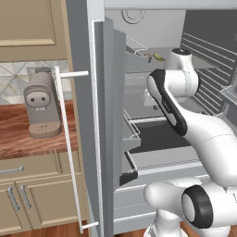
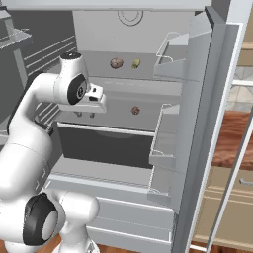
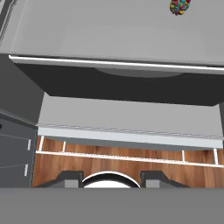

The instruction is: Pick the egg and butter from the fridge and place them by the bowl for mixing.

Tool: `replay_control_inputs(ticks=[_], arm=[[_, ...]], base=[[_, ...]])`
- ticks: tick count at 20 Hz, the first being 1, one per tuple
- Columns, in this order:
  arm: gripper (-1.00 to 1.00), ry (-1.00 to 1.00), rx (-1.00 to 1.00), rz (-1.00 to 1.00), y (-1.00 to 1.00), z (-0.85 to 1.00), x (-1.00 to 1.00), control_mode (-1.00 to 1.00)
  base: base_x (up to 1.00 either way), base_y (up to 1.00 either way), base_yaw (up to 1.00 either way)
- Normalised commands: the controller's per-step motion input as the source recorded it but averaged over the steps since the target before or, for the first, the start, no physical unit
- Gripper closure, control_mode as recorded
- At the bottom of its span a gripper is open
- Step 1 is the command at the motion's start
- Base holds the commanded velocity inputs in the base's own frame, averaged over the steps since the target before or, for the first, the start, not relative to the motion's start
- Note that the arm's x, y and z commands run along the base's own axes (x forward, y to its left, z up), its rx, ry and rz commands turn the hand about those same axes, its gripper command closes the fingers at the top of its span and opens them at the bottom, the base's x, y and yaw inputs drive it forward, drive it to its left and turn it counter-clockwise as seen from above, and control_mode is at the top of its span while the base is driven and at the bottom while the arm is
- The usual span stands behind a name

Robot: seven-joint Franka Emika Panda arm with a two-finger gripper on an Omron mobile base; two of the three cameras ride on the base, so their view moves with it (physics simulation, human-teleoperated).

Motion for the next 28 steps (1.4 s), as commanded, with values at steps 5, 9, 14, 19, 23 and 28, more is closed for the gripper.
replay_control_inputs(ticks=[5, 9, 14, 19, 23, 28], arm=[[-1.00, 0.00, 0.00, 0.00, 0.00, -0.04, 0.00, -1.00], [-1.00, 0.00, 0.00, 0.00, 0.00, 0.00, 0.00, -1.00], [-1.00, 0.00, 0.00, 0.00, -0.01, 0.00, 0.00, -1.00], [-1.00, -0.18, -0.02, 0.03, -0.01, 0.14, -0.12, -1.00], [-1.00, -0.46, -0.05, 0.00, -0.18, 0.27, -0.29, -1.00], [-1.00, -0.50, -0.07, 0.00, -0.16, 0.15, -0.36, -1.00]], base=[[0.00, 0.00, 0.00], [0.00, 0.00, 0.00], [0.00, 0.00, 0.00], [0.00, 0.00, 0.00], [0.00, 0.00, 0.00], [0.00, 0.00, 0.00]])
